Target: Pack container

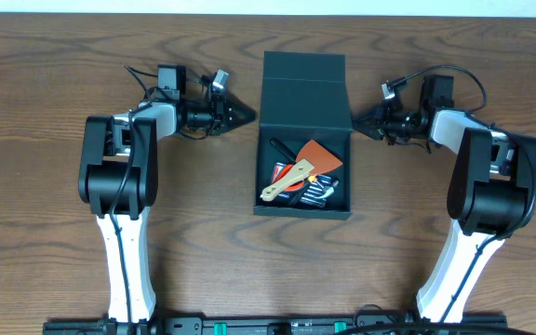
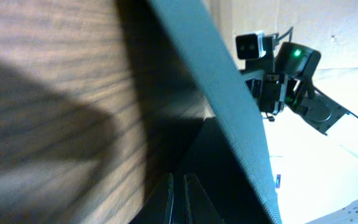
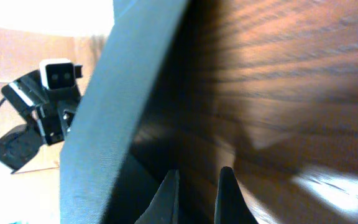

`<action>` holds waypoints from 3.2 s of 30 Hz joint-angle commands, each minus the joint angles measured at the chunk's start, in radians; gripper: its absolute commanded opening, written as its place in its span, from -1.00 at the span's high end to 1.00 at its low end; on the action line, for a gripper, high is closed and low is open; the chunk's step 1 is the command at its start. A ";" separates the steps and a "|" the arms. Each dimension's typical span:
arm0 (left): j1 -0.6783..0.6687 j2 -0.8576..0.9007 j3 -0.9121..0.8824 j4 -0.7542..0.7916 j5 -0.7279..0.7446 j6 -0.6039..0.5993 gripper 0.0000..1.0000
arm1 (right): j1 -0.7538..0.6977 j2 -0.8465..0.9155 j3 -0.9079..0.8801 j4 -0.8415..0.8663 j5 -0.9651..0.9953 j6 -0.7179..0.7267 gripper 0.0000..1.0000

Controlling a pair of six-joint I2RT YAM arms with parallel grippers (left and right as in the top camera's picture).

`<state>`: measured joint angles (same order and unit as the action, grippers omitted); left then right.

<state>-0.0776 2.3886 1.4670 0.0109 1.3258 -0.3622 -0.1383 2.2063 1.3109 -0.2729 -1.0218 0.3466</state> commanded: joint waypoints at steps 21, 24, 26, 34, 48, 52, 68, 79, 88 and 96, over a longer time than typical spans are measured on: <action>0.000 0.007 0.010 0.231 0.089 -0.220 0.89 | 0.024 0.005 -0.003 0.083 -0.164 -0.048 0.97; 0.000 0.008 0.010 0.230 0.088 -0.220 0.89 | 0.024 0.005 -0.003 0.083 -0.164 -0.048 0.98; -0.001 0.007 0.010 0.230 0.087 -0.220 0.88 | 0.024 0.005 -0.003 0.082 -0.164 -0.048 0.97; 0.008 0.007 0.010 0.215 0.034 -0.234 0.89 | 0.024 0.005 -0.003 0.075 -0.164 -0.048 0.97; 0.021 0.008 0.010 0.089 -0.058 -0.221 0.89 | 0.022 0.005 -0.003 0.072 -0.156 -0.048 0.98; 0.006 0.008 0.010 0.053 -0.059 -0.192 0.89 | 0.022 0.005 -0.003 0.072 -0.156 -0.048 0.97; -0.074 0.008 0.010 0.111 -0.010 -0.193 0.89 | 0.023 0.005 -0.003 0.045 -0.157 -0.070 0.97; -0.074 0.007 0.010 0.336 0.106 -0.353 0.89 | 0.048 0.005 -0.002 0.055 -0.184 -0.124 0.98; -0.072 0.007 0.010 0.510 0.188 -0.492 0.88 | 0.045 0.004 0.045 0.073 -0.214 -0.114 0.97; -0.063 0.003 0.010 0.840 0.245 -0.763 0.89 | 0.045 0.004 0.122 0.027 -0.217 -0.115 0.98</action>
<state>-0.1501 2.3898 1.4654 0.7841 1.5074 -0.9718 -0.0986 2.2063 1.3960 -0.2367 -1.2015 0.2481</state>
